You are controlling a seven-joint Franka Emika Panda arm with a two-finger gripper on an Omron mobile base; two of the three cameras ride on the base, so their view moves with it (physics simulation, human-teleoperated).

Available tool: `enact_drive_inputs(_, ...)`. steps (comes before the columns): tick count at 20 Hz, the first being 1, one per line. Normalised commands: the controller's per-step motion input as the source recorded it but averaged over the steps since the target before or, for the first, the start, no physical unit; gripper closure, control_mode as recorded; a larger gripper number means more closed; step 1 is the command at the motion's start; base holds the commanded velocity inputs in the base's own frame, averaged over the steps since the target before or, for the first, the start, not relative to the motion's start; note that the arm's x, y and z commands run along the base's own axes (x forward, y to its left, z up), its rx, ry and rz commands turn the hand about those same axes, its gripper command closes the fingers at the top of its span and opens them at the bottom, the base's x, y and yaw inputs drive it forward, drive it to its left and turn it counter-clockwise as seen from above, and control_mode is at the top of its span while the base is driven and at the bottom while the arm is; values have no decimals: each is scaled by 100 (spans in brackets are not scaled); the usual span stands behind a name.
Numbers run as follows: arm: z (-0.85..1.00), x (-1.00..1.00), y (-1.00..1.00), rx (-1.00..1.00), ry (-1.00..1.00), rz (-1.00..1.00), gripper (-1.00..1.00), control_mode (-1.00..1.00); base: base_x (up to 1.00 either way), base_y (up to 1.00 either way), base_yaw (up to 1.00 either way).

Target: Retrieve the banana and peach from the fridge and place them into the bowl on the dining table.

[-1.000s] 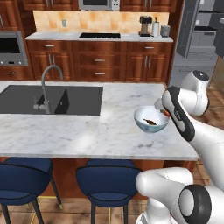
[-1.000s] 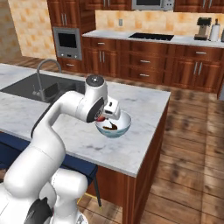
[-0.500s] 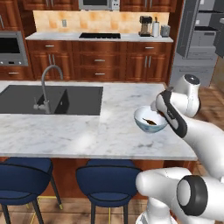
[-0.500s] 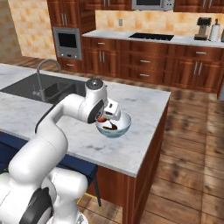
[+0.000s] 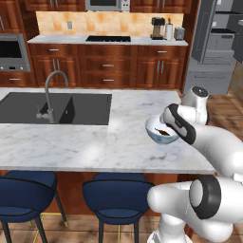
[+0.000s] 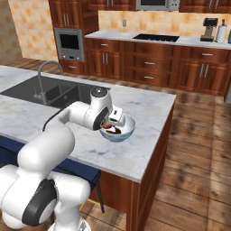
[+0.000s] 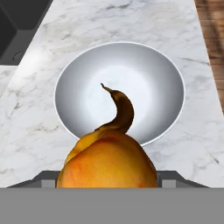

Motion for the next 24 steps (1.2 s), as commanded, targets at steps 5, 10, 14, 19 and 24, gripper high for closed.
enact_drive_inputs(5, -27, 26, 0, -2, 0, -3, 100, -100, 0, 0, 0)
enact_drive_inputs(10, -26, 26, 0, -2, 0, -3, 100, -100, 0, 0, 0)
enact_drive_inputs(14, -25, 30, 0, -2, 0, -3, 100, -100, 0, 0, 0)
enact_drive_inputs(19, -22, 36, 0, -1, 0, -3, -100, -100, 0, 0, 0)
enact_drive_inputs(24, -2, 13, 0, 0, 0, -4, -100, -100, 0, 0, 0)
